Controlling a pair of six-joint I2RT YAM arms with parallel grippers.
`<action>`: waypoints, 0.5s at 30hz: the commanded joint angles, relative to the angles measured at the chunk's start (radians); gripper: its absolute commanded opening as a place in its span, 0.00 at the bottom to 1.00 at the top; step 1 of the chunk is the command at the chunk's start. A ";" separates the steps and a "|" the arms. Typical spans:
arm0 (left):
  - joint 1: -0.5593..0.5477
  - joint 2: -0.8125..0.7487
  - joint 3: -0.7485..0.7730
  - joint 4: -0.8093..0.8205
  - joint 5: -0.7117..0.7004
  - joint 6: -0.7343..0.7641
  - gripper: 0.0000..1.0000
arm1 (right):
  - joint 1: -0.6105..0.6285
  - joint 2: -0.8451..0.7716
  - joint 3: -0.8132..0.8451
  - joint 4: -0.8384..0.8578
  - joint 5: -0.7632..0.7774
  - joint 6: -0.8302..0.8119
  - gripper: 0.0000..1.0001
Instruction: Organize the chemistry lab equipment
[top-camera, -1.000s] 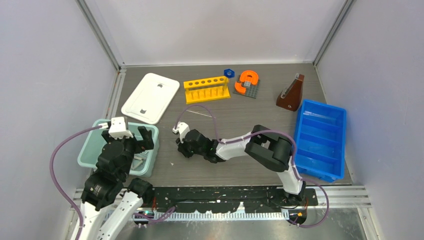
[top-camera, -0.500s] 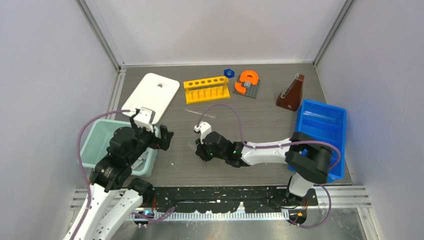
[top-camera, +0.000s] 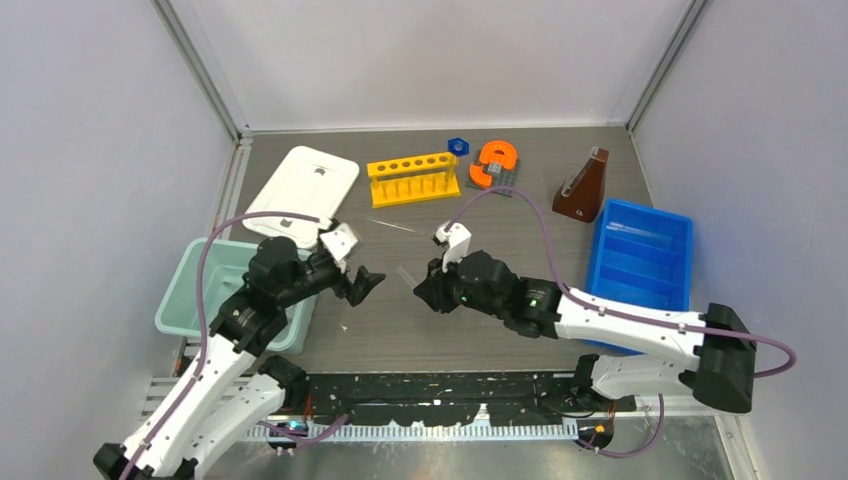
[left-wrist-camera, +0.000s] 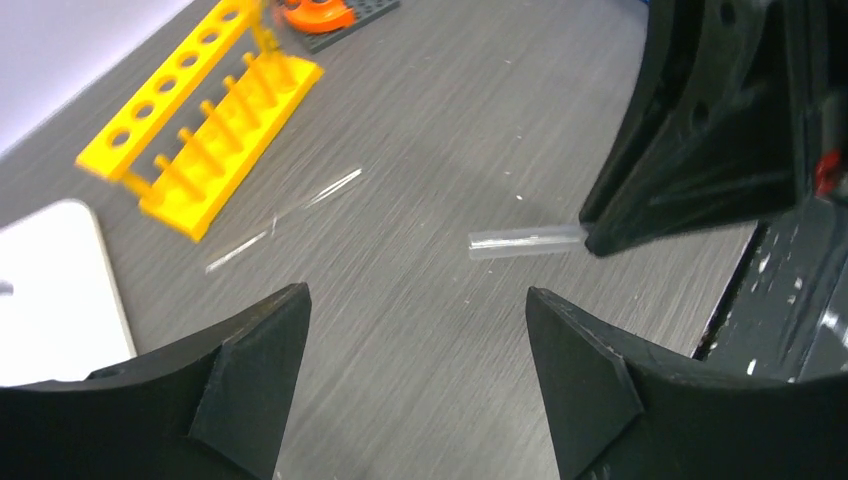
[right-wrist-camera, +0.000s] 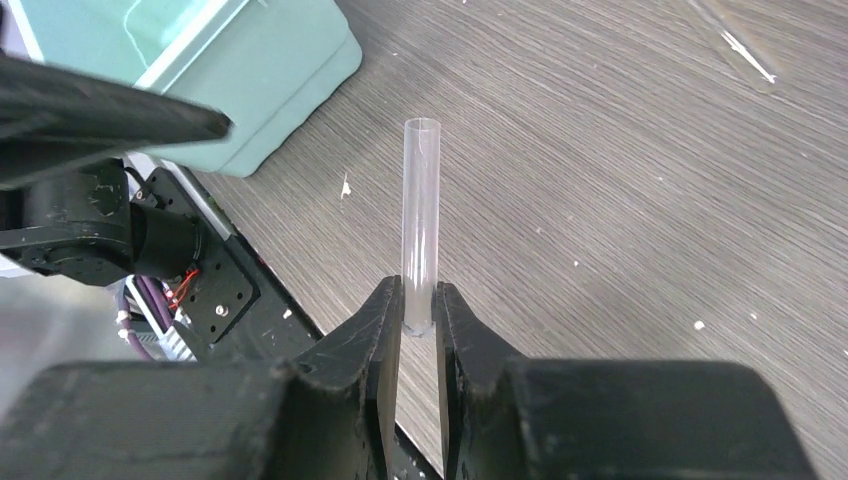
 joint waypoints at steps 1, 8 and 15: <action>-0.099 0.044 0.011 0.074 0.041 0.288 0.81 | -0.012 -0.085 0.030 -0.146 0.023 0.018 0.15; -0.255 0.104 0.010 0.052 -0.057 0.565 0.73 | -0.021 -0.105 0.117 -0.303 0.026 0.001 0.15; -0.415 0.134 -0.022 0.071 -0.219 0.736 0.71 | -0.021 -0.081 0.185 -0.345 -0.012 0.015 0.15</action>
